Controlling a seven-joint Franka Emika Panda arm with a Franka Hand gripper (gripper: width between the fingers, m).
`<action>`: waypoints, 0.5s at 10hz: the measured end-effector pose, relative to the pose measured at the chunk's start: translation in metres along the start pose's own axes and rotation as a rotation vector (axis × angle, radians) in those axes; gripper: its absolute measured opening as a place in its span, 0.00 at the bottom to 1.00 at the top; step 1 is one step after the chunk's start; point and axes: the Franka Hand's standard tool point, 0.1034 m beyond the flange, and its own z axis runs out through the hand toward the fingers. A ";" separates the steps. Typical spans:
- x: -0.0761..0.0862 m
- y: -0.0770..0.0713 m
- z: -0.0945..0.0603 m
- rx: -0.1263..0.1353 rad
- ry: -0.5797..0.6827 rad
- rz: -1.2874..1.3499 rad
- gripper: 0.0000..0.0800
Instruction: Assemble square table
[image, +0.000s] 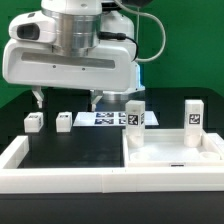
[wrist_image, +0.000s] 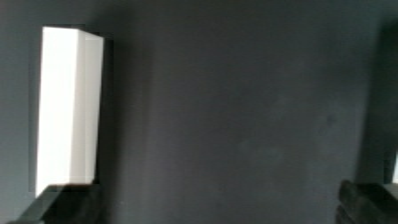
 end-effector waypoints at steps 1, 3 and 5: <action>0.000 0.000 0.000 0.000 -0.001 0.000 0.81; -0.001 -0.001 0.001 0.001 -0.006 0.010 0.81; -0.020 0.003 0.012 0.016 -0.019 0.034 0.81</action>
Offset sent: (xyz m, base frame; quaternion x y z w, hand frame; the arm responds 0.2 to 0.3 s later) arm -0.0119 -0.0064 -0.0068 -0.0005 -0.0892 0.1165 0.9892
